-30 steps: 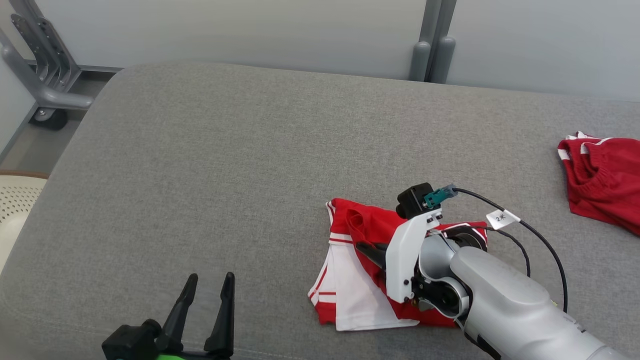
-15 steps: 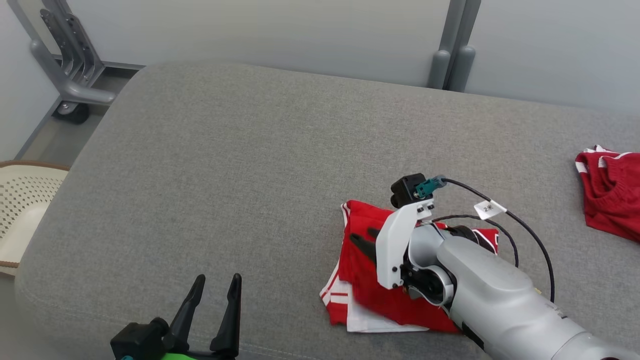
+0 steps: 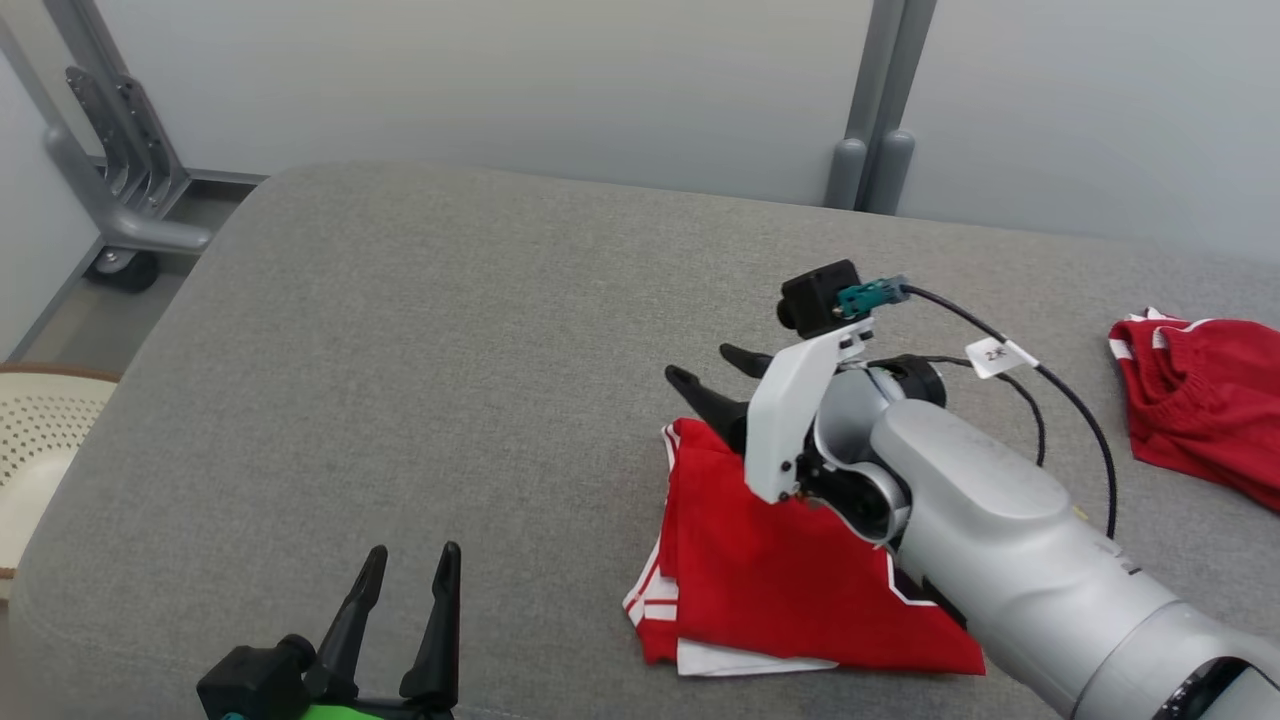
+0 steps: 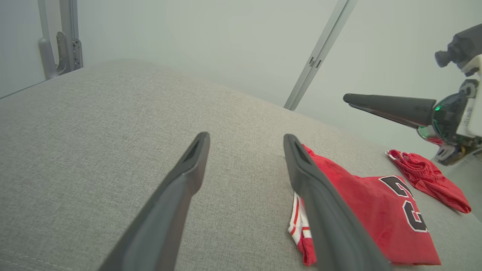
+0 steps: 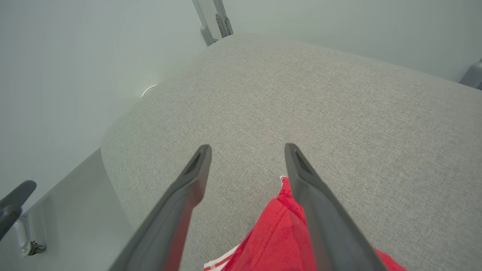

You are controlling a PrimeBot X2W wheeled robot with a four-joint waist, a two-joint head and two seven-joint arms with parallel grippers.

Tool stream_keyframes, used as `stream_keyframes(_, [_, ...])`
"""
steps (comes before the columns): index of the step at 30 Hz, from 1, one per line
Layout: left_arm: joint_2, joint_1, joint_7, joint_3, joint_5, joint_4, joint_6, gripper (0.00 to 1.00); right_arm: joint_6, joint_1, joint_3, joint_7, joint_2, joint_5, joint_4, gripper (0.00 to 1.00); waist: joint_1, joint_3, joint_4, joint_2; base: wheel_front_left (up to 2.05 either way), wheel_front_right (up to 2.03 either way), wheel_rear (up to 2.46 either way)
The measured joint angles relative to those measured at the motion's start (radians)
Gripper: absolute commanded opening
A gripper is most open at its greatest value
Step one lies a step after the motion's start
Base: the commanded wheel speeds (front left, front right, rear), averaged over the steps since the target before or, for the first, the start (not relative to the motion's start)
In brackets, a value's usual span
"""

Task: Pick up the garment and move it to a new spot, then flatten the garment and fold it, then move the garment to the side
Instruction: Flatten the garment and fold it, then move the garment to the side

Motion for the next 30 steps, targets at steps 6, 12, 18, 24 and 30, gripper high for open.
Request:
stream_keyframes(6, [0.002, 0.005, -0.006, 0.006, 0.0, -0.021, 0.003, 1.0, 0.015, 0.009, -0.024, -0.077, -0.101, -0.017, 0.001, 1.0, 0.0, -0.012, -0.047, 0.0, 0.0, 0.0, 0.0])
stream_keyframes(12, [0.002, 0.023, -0.006, 0.004, 0.0, -0.03, 0.004, 1.0, 0.034, 0.093, -0.035, -0.139, -0.164, -0.017, -0.012, 1.0, 0.0, -0.016, -0.103, 0.0, 0.0, 0.0, 0.0])
stream_keyframes(18, [0.001, 0.024, -0.006, -0.001, 0.0, -0.047, 0.005, 1.0, 0.04, 0.198, -0.05, -0.169, -0.208, 0.011, -0.012, 1.0, 0.0, -0.01, -0.157, 0.0, 0.0, 0.0, 0.0])
stream_keyframes(24, [0.002, 0.024, -0.005, -0.017, 0.002, -0.064, 0.004, 1.0, 0.049, 0.232, -0.063, -0.184, -0.247, 0.029, -0.012, 1.0, 0.0, 0.032, -0.189, 0.0, 0.0, 0.0, 0.0])
stream_keyframes(30, [0.002, 0.017, 0.002, -0.028, 0.009, -0.077, 0.003, 1.0, 0.057, 0.233, -0.068, -0.191, -0.267, 0.047, -0.011, 1.0, 0.0, 0.082, -0.189, 0.0, 0.0, 0.0, 0.0])
